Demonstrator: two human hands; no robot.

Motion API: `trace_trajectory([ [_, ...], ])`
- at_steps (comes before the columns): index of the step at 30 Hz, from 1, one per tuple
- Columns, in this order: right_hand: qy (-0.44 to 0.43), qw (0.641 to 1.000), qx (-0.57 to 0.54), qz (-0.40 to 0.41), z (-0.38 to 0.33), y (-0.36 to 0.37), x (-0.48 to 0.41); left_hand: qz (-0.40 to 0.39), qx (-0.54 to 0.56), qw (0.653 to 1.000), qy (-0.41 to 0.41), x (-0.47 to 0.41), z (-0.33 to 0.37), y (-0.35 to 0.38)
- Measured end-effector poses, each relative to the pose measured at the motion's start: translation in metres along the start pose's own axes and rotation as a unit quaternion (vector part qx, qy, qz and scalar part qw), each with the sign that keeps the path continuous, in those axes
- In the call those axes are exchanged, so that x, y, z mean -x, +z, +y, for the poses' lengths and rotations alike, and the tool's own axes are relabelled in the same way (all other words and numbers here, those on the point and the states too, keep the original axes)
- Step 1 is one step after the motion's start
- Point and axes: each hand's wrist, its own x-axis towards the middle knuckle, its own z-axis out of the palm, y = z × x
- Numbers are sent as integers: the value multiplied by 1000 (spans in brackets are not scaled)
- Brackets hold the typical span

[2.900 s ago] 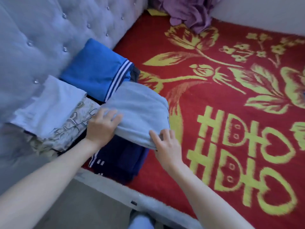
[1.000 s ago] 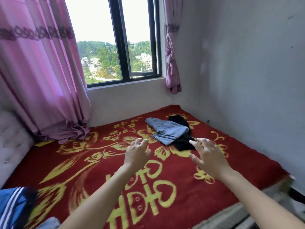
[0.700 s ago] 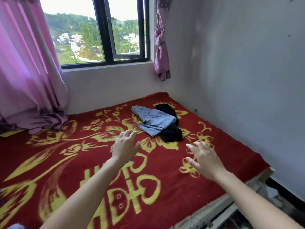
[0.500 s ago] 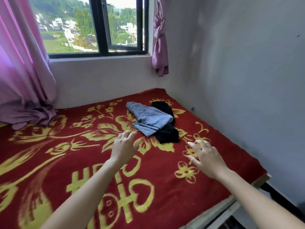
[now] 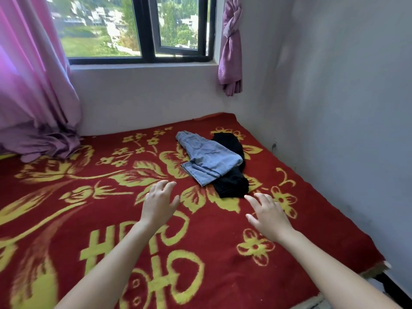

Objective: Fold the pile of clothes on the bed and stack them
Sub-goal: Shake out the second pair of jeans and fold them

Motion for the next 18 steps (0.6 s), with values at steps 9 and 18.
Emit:
trace_trajectory([
  [9, -62, 995, -15, -72, 77, 55, -86, -30, -44, 994, -92, -40, 47, 59],
  [18, -78, 984, -38, -156, 140, 120, -171, -123, -92, 965, -213, -69, 72, 142],
])
